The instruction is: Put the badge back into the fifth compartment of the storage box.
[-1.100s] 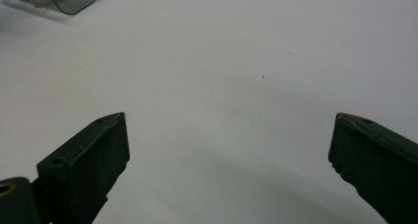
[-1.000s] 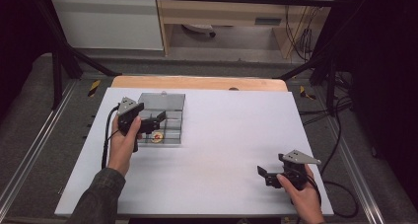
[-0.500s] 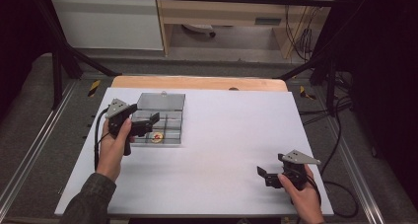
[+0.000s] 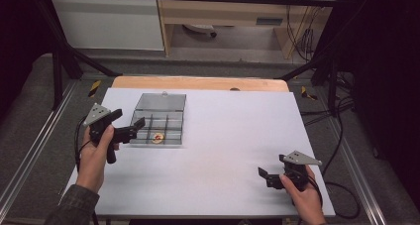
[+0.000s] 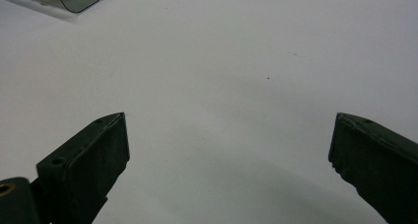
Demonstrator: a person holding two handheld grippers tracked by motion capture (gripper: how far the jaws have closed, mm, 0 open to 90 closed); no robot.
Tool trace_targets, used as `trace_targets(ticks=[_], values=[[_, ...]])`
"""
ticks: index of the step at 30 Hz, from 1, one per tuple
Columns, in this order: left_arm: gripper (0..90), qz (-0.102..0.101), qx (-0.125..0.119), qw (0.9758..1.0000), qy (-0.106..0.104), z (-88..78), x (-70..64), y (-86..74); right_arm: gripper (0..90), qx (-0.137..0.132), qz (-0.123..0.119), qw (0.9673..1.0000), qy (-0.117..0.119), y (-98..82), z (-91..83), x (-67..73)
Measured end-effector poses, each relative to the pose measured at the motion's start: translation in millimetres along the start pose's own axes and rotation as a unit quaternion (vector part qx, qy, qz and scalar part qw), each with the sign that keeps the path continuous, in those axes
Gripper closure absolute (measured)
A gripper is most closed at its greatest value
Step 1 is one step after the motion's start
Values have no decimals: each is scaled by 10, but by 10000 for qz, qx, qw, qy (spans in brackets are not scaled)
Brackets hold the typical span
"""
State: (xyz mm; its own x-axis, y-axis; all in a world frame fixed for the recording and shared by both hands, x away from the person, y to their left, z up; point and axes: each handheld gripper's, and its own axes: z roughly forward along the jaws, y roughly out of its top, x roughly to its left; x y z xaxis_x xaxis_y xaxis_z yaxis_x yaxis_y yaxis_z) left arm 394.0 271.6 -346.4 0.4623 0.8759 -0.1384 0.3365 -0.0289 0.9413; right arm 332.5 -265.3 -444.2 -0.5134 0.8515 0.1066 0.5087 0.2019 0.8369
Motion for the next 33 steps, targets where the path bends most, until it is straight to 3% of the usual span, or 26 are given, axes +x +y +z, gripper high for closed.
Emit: trace_targets(ticks=[8, 14, 33], values=[[50, 3, -27, 10000, 16, -179, 15, -28, 26, 17, 18, 10000, 4, -1, 3, 1], [50, 116, -18, 9999, 8, -318, -11, -60, 26, 27, 11, 10000, 11, -1, 1, 3], [50, 87, 5, 10000, 11, -659, -27, -228, 27, 30, 8, 10000, 9, -3, 1, 4]])
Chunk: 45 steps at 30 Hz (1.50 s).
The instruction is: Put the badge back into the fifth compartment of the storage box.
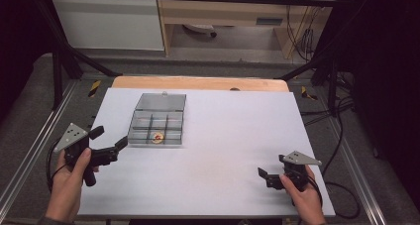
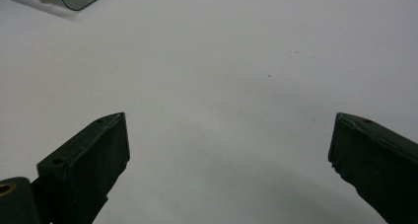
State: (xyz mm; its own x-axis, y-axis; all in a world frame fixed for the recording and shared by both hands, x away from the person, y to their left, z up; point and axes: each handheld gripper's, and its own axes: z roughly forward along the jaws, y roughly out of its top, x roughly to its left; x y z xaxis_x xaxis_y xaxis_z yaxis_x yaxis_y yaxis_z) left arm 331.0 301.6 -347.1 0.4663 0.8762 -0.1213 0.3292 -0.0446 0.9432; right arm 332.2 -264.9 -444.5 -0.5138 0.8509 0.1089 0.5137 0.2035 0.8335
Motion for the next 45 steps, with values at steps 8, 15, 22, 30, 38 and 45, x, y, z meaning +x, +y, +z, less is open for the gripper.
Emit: trace_targets(ticks=[8, 15, 22, 30, 38, 45], values=[[50, -46, 86, 9999, 27, -74, -3, -152, 27, -4, 0, 10000, -3, 0, 1, -1], [53, -152, 221, 9996, 71, -77, 18, -343, 27, 0, -1, 10000, -4, -1, 2, 0], [57, -166, 406, 9990, 60, -53, 7, -511, 27, 3, 8, 10000, 9, 0, 1, 3], [63, -97, 655, 9978, 73, -17, -14, -648, 27, 3, 1, 10000, 15, 1, 4, 3], [63, 24, 842, 9964, -37, 36, -69, -703, 27, 10, -5, 10000, 7, 1, 6, 4], [64, 107, 1014, 9946, -184, 115, -151, -782, 27, 8, -3, 10000, 10, 0, 6, 2]])
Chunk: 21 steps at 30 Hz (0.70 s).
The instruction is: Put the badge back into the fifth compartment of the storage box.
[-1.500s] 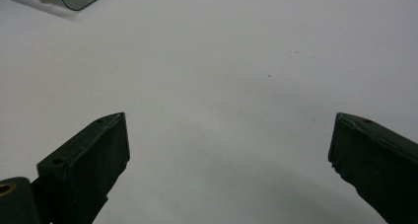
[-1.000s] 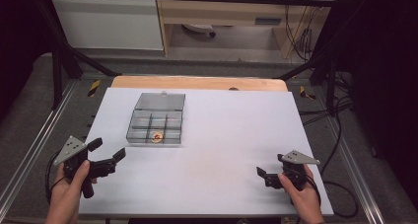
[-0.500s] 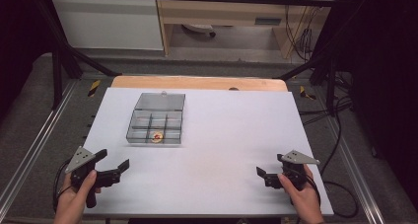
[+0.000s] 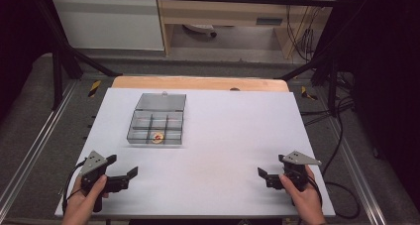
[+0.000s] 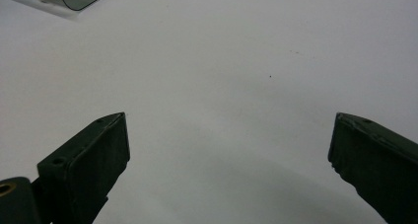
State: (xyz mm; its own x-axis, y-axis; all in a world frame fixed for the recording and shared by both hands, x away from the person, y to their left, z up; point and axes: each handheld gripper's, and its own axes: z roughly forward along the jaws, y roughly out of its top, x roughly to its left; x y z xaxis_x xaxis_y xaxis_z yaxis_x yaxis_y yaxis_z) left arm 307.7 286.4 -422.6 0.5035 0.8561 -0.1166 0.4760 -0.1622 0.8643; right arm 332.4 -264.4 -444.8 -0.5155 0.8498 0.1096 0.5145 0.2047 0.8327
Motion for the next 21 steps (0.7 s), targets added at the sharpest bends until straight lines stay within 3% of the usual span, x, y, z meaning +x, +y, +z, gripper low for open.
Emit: trace_targets(ticks=[16, 21], values=[[64, 79, 235, 9996, -148, 173, -113, -78, 28, 20, -43, 10000, -54, -2, 39, -18], [69, 24, 340, 9994, -88, 258, -128, -100, 30, 313, 32, 9986, -414, 2, 178, -64]])
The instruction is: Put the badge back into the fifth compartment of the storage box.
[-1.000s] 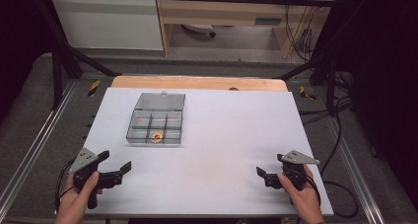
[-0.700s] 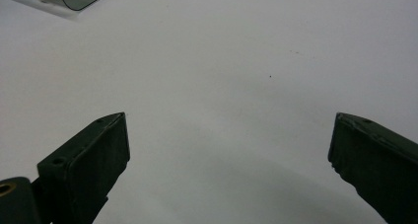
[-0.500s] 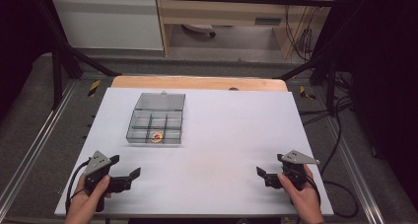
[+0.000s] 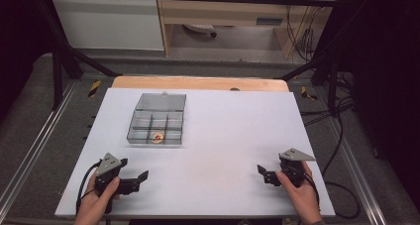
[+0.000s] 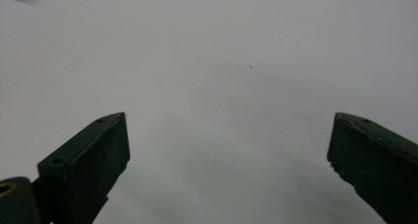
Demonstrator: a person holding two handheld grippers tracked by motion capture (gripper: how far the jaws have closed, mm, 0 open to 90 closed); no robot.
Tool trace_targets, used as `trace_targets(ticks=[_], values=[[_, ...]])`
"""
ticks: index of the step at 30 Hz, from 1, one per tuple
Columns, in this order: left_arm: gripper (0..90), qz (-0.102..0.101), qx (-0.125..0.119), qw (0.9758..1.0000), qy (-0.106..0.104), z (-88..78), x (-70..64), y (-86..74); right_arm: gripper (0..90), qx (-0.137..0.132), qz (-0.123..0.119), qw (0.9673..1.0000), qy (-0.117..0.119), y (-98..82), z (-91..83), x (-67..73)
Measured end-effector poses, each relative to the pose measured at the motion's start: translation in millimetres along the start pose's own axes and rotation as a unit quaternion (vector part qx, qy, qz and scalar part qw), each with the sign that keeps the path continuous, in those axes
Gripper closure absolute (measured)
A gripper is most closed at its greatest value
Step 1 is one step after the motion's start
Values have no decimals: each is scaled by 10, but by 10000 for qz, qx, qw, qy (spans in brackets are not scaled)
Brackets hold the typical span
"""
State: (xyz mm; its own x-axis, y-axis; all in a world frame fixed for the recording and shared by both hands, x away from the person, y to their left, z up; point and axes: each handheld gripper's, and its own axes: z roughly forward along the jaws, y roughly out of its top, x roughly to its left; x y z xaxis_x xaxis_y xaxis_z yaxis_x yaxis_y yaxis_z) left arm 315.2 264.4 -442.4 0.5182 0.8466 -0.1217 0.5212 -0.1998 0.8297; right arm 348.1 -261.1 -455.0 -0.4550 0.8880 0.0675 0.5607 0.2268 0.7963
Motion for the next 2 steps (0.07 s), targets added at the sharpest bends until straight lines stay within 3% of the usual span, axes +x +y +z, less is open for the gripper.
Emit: trace_targets(ticks=[2], values=[[69, 10, 3, 10000, 9, 7, -1, 3, 33, 253, -16, 9995, -174, 0, 102, -7]])
